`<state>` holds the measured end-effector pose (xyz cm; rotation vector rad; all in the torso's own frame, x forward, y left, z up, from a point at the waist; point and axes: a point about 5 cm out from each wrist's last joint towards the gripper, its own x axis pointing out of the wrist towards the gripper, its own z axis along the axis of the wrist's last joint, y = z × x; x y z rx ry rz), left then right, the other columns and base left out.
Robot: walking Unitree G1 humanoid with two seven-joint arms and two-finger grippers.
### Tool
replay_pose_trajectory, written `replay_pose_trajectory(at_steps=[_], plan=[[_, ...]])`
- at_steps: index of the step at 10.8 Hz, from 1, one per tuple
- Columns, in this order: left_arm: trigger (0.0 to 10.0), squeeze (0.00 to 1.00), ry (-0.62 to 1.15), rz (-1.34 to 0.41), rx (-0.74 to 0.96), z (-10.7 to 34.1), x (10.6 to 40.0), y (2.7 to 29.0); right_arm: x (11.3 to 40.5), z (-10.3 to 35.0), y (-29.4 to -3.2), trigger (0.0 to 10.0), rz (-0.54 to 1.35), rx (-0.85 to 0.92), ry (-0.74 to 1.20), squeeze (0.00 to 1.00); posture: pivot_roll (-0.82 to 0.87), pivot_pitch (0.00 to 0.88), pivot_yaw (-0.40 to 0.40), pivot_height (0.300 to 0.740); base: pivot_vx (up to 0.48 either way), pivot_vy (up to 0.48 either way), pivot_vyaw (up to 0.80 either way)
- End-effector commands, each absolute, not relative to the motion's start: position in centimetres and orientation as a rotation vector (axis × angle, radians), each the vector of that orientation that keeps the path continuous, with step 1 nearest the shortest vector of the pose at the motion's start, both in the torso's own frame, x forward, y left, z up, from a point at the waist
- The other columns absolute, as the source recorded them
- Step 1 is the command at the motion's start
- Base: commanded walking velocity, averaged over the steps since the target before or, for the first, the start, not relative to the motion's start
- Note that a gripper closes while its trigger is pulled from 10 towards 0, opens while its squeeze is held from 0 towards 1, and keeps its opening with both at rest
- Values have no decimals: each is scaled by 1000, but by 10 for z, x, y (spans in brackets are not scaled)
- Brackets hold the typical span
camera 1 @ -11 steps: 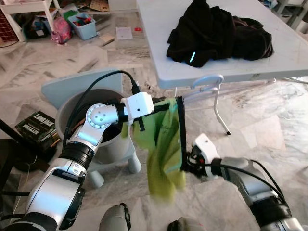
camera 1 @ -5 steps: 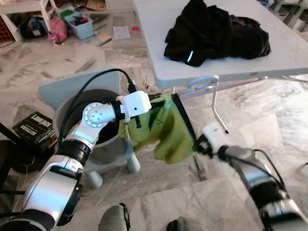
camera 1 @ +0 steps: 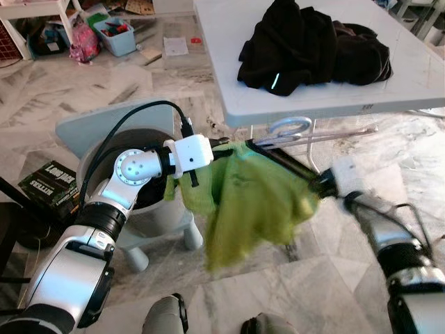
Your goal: Hang hanger
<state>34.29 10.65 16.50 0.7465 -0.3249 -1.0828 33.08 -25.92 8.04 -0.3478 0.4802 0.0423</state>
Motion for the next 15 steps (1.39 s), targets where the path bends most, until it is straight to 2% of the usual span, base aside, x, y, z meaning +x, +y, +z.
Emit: replay_pose_trajectory(at_steps=[1,4,7,9,11,14,15], plan=[[0,0,-418,-1000,721,187,345,121,315,72,-295,0,-111,-363,564,0,-53,87,-40,740,0,0,0],[0,0,-341,-1080,642,177,337,119,323,86,-301,0,-180,-358,492,0,-57,88,-37,740,0,0,0],[0,0,-153,-936,458,154,340,142,327,97,-311,0,-289,-384,419,0,-60,89,-32,740,0,0,0],[0,0,-118,-928,387,150,337,147,327,101,-316,0,-317,-400,407,0,-62,89,-36,740,0,0,0],[0,0,-56,-952,235,146,325,155,328,111,-326,0,-370,-433,371,0,-65,90,-35,740,0,0,0],[0,0,155,-1121,250,125,299,166,331,119,-329,0,-388,-451,341,0,-63,91,-36,740,0,0,0],[0,0,234,-1124,295,115,296,173,333,122,-329,0,-390,-453,331,0,-63,89,-37,740,0,0,0]])
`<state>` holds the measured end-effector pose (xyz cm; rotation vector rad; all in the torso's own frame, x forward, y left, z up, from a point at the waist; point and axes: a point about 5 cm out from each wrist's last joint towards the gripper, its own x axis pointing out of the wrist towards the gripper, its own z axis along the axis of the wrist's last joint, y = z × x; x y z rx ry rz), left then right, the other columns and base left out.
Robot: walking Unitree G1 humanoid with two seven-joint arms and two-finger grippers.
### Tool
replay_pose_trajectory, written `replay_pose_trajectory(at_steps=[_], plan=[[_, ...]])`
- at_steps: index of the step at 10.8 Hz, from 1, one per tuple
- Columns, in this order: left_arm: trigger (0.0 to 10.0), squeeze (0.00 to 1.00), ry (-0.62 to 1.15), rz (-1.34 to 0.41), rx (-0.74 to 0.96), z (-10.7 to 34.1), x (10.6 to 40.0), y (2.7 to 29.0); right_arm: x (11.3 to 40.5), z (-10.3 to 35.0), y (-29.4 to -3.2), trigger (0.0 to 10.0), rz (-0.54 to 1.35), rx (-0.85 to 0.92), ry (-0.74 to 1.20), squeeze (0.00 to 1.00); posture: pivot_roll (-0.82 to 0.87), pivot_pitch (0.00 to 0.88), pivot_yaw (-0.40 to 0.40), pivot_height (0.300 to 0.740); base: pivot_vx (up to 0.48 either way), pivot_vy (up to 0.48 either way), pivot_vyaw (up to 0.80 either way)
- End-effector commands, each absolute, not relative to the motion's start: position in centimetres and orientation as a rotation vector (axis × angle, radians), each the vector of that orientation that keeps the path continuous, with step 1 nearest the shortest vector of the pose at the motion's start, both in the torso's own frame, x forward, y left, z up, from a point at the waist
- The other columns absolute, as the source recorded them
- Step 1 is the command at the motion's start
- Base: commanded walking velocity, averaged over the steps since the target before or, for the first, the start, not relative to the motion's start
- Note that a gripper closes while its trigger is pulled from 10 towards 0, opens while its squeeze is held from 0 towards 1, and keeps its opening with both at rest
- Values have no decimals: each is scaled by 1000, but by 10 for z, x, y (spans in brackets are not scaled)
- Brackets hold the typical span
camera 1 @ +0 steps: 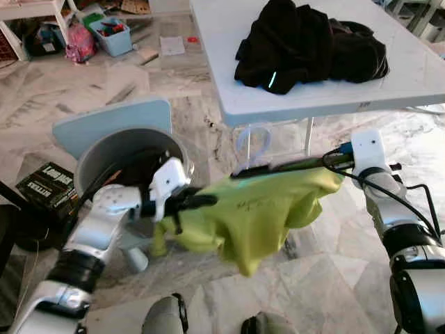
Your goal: Hang hanger
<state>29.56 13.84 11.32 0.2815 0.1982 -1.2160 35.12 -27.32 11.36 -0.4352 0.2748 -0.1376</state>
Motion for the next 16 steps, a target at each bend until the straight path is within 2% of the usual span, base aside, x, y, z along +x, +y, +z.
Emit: replay_pose_trajectory(at_steps=[1,2,5,6,8,10,12,13,14,15,16], plan=[[0,0,257,-1115,318,111,296,177,333,123,-329,0,-391,-453,329,0,-63,89,-37,740,0,0,0],[0,0,363,-1059,350,102,293,189,334,125,-330,0,-393,-460,315,0,-66,89,-35,740,0,0,0],[0,0,528,-933,440,79,295,210,342,137,-324,0,-363,-462,258,0,-69,87,-33,740,0,0,0],[0,0,508,-773,463,77,309,213,351,145,-311,0,-308,-436,213,0,-74,86,-34,740,0,0,0],[0,0,436,-570,447,83,327,215,359,151,-295,0,-223,-420,179,0,-75,87,-35,740,0,0,0],[0,0,377,-469,426,86,338,207,365,155,-273,0,-113,-338,150,0,-81,88,-38,740,0,0,0],[0,0,261,-359,348,96,353,188,361,153,-224,0,241,-206,101,0,-87,84,-36,740,0,0,0],[0,0,241,-352,333,98,355,183,356,149,-214,0,324,-159,111,0,-87,84,-36,740,0,0,0],[0,0,193,-367,293,101,359,164,330,134,-188,0,596,-110,177,0,-84,83,-37,740,0,0,0],[0,0,170,-380,272,103,361,154,316,127,-179,0,710,-85,207,0,-84,82,-36,740,0,0,0],[0,0,151,-391,247,105,362,149,309,122,-177,0,749,-85,237,0,-84,83,-34,740,0,0,0]])
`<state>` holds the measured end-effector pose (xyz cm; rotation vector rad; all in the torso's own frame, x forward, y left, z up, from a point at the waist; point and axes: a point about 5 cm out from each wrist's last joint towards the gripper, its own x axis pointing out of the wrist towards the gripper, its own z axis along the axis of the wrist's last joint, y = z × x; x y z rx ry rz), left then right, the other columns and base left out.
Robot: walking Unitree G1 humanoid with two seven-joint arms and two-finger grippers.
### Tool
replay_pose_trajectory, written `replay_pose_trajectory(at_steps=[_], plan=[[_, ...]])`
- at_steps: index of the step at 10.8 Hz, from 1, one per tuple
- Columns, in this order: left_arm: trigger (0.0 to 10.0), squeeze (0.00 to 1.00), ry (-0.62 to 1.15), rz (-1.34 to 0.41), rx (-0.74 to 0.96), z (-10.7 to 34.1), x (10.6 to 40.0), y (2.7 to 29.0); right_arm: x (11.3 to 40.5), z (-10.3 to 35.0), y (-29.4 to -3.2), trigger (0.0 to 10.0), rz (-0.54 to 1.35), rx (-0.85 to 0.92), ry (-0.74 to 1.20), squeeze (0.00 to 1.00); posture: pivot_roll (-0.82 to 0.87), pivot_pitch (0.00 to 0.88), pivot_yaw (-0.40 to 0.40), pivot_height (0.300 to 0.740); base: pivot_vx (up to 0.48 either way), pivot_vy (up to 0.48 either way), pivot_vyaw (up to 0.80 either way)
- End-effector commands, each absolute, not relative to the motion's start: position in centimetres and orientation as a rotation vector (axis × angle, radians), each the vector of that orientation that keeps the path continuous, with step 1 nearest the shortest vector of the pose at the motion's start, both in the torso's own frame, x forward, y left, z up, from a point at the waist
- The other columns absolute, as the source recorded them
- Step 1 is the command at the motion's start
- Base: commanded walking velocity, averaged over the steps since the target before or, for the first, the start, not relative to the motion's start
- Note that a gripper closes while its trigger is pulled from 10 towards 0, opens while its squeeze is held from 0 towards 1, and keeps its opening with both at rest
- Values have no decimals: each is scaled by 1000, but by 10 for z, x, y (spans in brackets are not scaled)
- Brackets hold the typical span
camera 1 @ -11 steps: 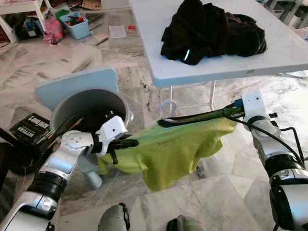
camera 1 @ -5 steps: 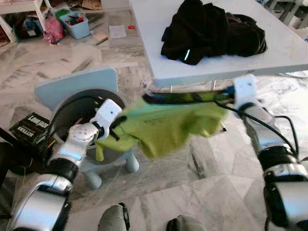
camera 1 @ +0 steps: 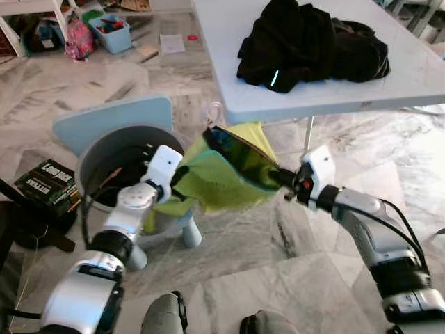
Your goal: Hang hanger
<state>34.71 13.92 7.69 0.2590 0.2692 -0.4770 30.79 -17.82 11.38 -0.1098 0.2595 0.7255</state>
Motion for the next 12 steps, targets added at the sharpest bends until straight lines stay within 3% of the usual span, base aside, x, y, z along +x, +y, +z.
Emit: replay_pose_trajectory(at_steps=[1,2,3,4,5,9,10,11,12], plan=[[0,0,100,-522,174,110,359,127,300,105,-176,0,741,-160,291,0,-83,80,-32,740,0,0,0],[0,0,80,-609,153,111,356,115,295,100,-169,0,746,-129,296,0,-83,80,-32,740,0,0,0],[0,0,79,-680,160,108,351,105,291,95,-165,10000,731,-170,292,0,-83,80,-32,740,0,0,0],[0,0,79,-722,159,105,347,98,291,93,-161,10000,693,-194,264,0,-83,80,-32,740,0,0,0],[0,0,84,-708,167,104,348,98,290,98,-156,10000,701,-102,231,1000,-80,75,-31,740,0,0,0],[0,0,86,-686,154,104,349,100,288,102,-153,10000,700,-154,217,1000,-80,75,-31,740,0,0,0],[0,0,52,-748,142,109,349,92,266,113,-131,10000,956,-224,153,1000,-92,72,-34,740,0,0,0],[0,0,56,-843,174,109,345,89,269,117,-137,10000,956,-285,117,1000,-94,73,-36,740,0,0,0],[0,0,102,-992,288,101,334,99,281,126,-160,10000,897,-382,87,1000,-96,76,-34,740,0,0,0]])
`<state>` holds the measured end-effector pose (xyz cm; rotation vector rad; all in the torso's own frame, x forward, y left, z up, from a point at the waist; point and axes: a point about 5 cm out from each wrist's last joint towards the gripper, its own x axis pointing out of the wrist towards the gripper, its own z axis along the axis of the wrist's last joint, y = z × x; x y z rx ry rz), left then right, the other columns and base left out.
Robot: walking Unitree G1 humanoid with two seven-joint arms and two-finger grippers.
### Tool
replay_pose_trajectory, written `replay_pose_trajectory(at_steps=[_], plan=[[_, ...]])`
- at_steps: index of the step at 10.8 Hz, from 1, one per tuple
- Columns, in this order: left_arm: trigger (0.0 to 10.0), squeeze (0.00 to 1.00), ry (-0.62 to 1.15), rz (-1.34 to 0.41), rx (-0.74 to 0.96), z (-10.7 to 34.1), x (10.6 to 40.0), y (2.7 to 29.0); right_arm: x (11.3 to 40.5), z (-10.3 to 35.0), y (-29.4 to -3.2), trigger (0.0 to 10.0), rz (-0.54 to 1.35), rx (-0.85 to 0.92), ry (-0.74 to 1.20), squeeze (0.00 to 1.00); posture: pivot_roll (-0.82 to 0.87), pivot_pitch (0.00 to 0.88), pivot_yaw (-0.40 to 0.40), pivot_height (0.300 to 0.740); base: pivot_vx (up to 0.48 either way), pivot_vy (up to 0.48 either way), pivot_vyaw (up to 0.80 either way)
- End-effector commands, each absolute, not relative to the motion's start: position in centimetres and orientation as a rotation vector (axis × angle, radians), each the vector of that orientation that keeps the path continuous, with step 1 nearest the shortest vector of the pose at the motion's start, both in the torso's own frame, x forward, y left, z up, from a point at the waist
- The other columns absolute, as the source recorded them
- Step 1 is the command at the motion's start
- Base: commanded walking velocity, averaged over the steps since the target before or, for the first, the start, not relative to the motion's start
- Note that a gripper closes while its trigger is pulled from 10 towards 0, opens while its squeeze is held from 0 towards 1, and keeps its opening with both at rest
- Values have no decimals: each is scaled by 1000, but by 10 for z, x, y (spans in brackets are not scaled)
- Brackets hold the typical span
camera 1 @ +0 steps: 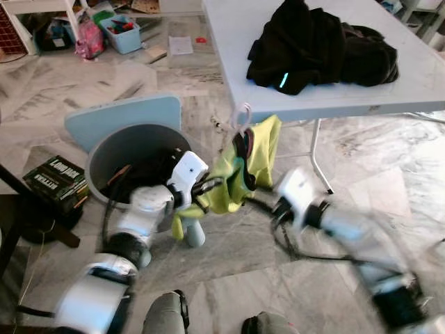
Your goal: Hang hanger
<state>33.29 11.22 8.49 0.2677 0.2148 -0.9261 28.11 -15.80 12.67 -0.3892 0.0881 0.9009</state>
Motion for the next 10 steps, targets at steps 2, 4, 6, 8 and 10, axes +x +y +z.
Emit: replay_pose_trajectory(at_steps=[2,4,6,8,10], plan=[[0,0,169,-1114,387,92,321,117,290,127,-186,10000,841,-547,105,1000,-96,76,-34,740,0,0,0],[0,0,211,-1250,445,88,303,123,287,119,-199,10000,890,-676,153,1000,-81,88,-29,740,0,0,0],[0,0,285,-1288,492,78,291,130,291,114,-208,10000,884,-741,173,1000,-80,87,-25,740,0,0,0],[0,0,242,-909,474,82,320,154,289,107,-206,10000,863,-741,165,1000,-84,87,-22,740,0,0,0],[0,0,293,-645,366,86,335,181,282,95,-200,10000,882,-727,167,1000,-82,87,-24,740,0,0,0]])
